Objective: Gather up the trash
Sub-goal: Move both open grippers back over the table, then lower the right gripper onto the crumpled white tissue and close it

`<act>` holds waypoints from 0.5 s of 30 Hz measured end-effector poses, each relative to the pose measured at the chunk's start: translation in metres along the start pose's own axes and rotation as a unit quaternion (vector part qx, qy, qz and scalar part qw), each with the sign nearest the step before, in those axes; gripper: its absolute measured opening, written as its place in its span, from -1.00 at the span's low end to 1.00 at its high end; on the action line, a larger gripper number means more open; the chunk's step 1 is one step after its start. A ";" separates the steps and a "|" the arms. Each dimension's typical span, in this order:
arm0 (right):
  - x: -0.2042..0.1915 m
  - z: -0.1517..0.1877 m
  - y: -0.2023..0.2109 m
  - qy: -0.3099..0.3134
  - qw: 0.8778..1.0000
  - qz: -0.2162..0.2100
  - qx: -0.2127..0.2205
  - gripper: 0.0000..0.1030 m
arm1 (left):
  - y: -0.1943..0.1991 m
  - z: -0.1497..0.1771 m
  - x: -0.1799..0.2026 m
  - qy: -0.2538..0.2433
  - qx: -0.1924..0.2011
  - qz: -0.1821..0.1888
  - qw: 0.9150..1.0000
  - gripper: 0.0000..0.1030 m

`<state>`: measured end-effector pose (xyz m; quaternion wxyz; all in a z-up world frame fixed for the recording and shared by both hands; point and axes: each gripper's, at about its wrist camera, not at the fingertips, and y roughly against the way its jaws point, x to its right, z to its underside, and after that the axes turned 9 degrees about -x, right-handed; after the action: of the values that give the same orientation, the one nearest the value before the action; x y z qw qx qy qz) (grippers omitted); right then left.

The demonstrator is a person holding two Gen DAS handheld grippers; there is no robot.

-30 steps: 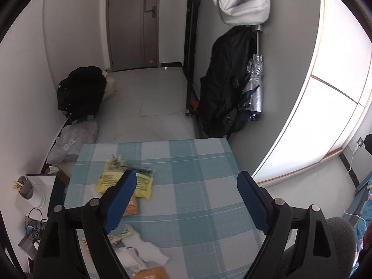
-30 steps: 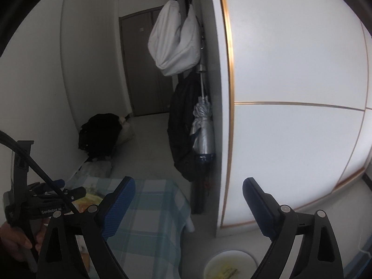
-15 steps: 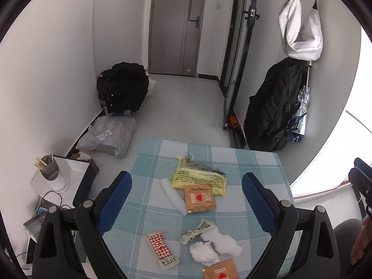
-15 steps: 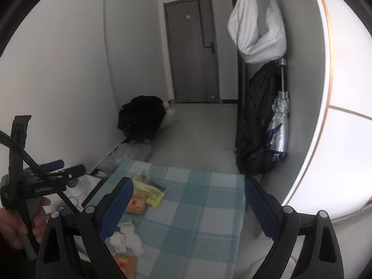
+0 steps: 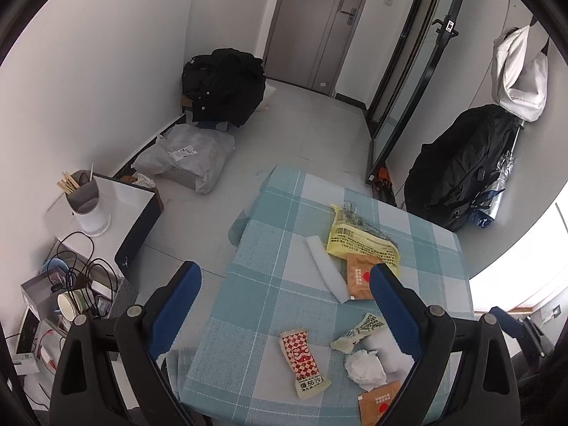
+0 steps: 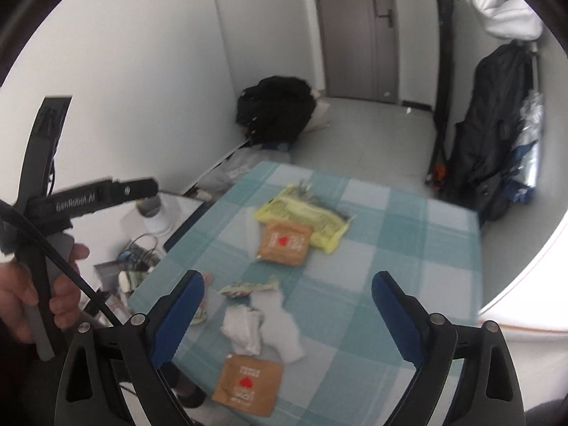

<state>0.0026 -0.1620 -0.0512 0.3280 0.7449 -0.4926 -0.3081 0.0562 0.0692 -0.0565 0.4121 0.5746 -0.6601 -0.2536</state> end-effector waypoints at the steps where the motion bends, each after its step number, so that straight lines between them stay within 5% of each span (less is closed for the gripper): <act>1: -0.006 0.003 -0.006 0.006 1.000 -0.001 -0.007 0.84 | 0.000 0.000 -0.001 -0.002 0.001 -0.005 1.000 0.82; 8: -0.040 0.022 -0.046 0.055 0.997 -0.018 -0.054 0.66 | -0.006 -0.002 -0.018 0.007 -0.019 -0.005 1.000 0.82; 15: -0.054 0.035 -0.082 0.074 0.990 -0.045 -0.113 0.19 | -0.001 -0.005 -0.024 0.010 -0.013 -0.005 1.000 0.82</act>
<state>0.0010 -0.0938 -0.1299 0.4310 0.7453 -0.3951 -0.3206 0.0607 0.0930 -0.0609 0.4253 0.5751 -0.6493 -0.2585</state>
